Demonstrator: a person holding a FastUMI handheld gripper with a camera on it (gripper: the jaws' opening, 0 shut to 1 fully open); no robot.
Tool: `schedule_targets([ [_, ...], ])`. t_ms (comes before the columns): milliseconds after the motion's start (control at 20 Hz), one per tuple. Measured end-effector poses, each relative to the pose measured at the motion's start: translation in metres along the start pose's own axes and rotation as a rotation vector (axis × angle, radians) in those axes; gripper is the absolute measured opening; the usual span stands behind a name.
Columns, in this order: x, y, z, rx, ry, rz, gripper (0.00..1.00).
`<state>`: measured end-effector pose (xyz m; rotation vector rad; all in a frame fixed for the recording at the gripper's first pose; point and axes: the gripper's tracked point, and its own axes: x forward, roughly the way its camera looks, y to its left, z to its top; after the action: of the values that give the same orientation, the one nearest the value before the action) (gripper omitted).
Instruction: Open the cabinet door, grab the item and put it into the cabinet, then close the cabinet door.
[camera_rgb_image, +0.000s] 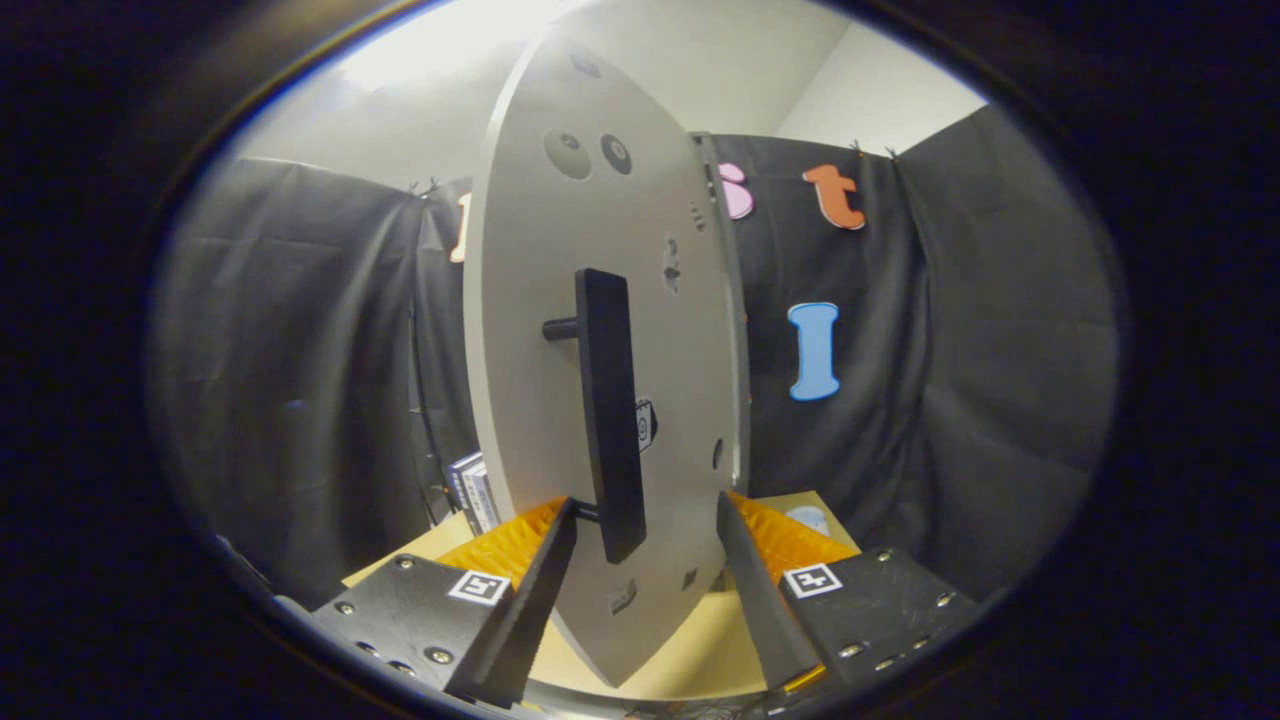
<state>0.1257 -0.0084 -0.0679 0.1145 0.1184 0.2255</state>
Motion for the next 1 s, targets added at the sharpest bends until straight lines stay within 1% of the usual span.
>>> schedule_targets([
  [50,0.006,0.006,0.001,-0.015,-0.008,0.0,0.93],
  [150,0.021,0.028,-0.002,-0.011,-0.006,0.031,0.97],
  [250,0.04,0.051,-0.004,-0.01,-0.006,0.058,0.99],
  [450,0.085,0.089,-0.002,-0.071,-0.023,0.073,0.99],
  [550,0.112,0.107,-0.004,-0.062,-0.024,0.073,0.99],
  [700,0.146,0.129,-0.007,-0.011,-0.021,0.072,0.99],
  [1000,0.199,0.155,-0.002,-0.057,-0.043,0.063,0.99],
])
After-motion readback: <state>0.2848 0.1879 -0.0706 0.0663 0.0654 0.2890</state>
